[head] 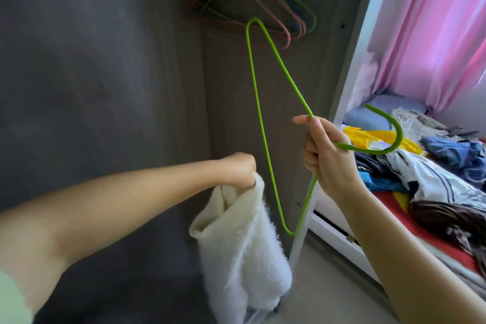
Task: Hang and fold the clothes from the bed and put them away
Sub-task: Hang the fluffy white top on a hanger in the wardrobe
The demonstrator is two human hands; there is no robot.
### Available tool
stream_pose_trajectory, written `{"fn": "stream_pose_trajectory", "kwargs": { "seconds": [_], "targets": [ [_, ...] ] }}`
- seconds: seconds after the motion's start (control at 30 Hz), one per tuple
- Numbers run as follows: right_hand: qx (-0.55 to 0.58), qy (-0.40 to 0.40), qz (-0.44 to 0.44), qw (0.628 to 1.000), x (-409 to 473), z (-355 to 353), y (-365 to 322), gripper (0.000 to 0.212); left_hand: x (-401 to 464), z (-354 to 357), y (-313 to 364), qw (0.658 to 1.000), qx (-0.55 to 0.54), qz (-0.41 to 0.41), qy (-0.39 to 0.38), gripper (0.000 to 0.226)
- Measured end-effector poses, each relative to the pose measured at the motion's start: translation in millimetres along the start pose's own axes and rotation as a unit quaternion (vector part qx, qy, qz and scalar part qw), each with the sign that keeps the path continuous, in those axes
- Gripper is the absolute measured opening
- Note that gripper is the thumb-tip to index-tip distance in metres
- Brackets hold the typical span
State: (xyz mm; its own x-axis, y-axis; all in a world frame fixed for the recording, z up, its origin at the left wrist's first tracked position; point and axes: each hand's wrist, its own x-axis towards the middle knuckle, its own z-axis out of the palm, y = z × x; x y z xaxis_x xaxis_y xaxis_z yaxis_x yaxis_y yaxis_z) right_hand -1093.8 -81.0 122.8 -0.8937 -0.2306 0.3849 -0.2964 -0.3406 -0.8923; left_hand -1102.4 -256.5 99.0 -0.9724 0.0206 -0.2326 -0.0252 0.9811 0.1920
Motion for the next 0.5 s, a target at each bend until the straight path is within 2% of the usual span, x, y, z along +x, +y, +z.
{"fn": "stream_pose_trajectory", "kwargs": {
  "seconds": [0.1, 0.17, 0.27, 0.37, 0.43, 0.5],
  "targets": [
    [0.025, 0.028, -0.045, 0.998, -18, -5, -18, 0.031, 2, 1, 17, 0.998, 0.025, -0.023, 0.056, 0.023],
    [0.051, 0.045, -0.077, 0.995, -28, -6, -33, 0.030, 6, -2, 27, 0.997, 0.003, -0.068, 0.044, 0.023],
    [0.093, 0.073, -0.129, 0.985, -41, -6, -58, 0.030, 10, -5, 32, 0.979, -0.162, -0.125, -0.019, 0.023],
    [0.140, 0.094, -0.175, 0.970, -54, -1, -75, 0.031, 7, -7, 39, 0.928, -0.343, -0.137, -0.053, 0.027],
    [0.157, 0.107, -0.194, 0.962, -61, 4, -78, 0.030, 3, -9, 47, 0.900, -0.402, -0.160, -0.051, 0.027],
    [0.159, 0.114, -0.214, 0.957, -67, 7, -75, 0.029, -1, -14, 54, 0.887, -0.431, -0.161, -0.046, 0.027]
  ]
}}
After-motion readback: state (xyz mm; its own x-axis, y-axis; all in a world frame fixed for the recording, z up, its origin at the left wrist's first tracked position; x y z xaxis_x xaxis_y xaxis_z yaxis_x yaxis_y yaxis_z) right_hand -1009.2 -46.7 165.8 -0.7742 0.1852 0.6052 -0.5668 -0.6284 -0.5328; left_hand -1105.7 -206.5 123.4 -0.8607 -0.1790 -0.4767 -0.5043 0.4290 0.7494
